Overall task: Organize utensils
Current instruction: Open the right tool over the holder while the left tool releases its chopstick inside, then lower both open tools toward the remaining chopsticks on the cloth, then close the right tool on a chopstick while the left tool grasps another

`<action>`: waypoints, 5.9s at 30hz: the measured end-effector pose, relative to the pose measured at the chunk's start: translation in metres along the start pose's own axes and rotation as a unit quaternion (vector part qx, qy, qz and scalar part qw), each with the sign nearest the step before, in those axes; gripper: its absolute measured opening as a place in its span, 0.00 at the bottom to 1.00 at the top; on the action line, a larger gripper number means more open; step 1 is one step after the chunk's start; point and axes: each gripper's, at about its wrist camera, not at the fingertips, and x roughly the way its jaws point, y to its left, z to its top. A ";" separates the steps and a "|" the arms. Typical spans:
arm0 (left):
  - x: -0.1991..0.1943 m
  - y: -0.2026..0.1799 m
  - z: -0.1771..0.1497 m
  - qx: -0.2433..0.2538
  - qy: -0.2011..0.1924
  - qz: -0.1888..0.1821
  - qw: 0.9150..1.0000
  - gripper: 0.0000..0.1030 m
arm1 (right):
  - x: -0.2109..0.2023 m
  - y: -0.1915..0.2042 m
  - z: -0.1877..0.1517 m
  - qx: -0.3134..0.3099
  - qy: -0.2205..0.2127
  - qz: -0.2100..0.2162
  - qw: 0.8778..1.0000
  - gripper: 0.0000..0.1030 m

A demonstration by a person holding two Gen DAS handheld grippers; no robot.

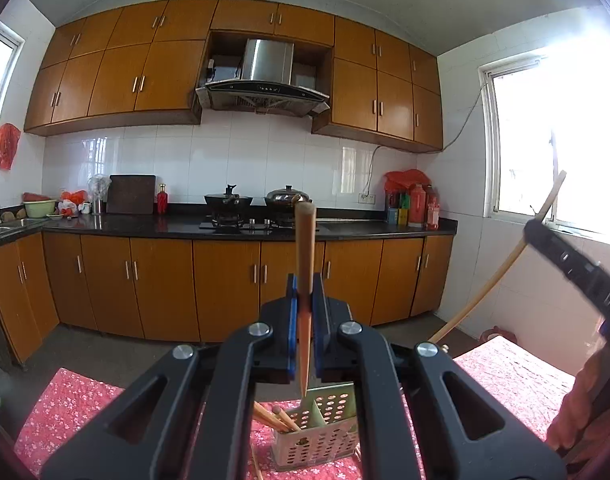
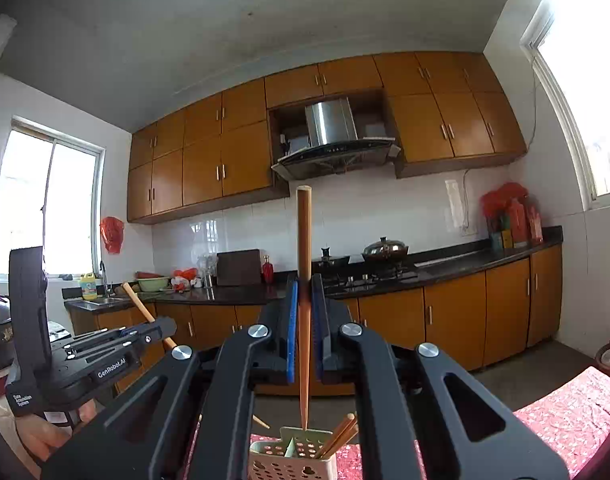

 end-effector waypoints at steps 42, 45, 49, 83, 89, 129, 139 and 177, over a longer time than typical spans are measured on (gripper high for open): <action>-0.041 0.037 -0.060 0.001 0.068 0.089 0.994 0.29 | -0.039 -0.042 -0.118 0.014 0.252 -0.113 0.961 0.31; -0.058 0.048 -0.079 0.004 0.086 0.110 0.990 0.30 | -0.044 -0.041 -0.151 0.017 0.312 -0.121 0.942 0.31; -0.069 0.064 -0.113 -0.003 0.126 0.131 0.983 0.30 | -0.044 -0.038 -0.187 0.023 0.372 -0.121 0.920 0.31; -0.013 0.038 -0.239 -0.020 0.309 0.078 0.948 0.34 | -0.007 0.004 -0.260 0.006 0.468 -0.079 0.880 0.31; -0.006 0.032 -0.252 -0.020 0.327 0.072 0.942 0.34 | -0.005 0.005 -0.262 -0.004 0.468 -0.082 0.880 0.28; 0.002 0.078 -0.279 -0.026 0.366 0.123 0.922 0.13 | -0.017 -0.051 -0.251 0.000 0.451 -0.162 0.878 0.08; 0.001 0.078 -0.280 -0.026 0.366 0.122 0.922 0.13 | -0.016 -0.047 -0.252 0.003 0.451 -0.161 0.878 0.08; 0.004 0.079 -0.279 -0.028 0.366 0.122 0.922 0.13 | -0.016 -0.049 -0.254 0.002 0.449 -0.166 0.878 0.13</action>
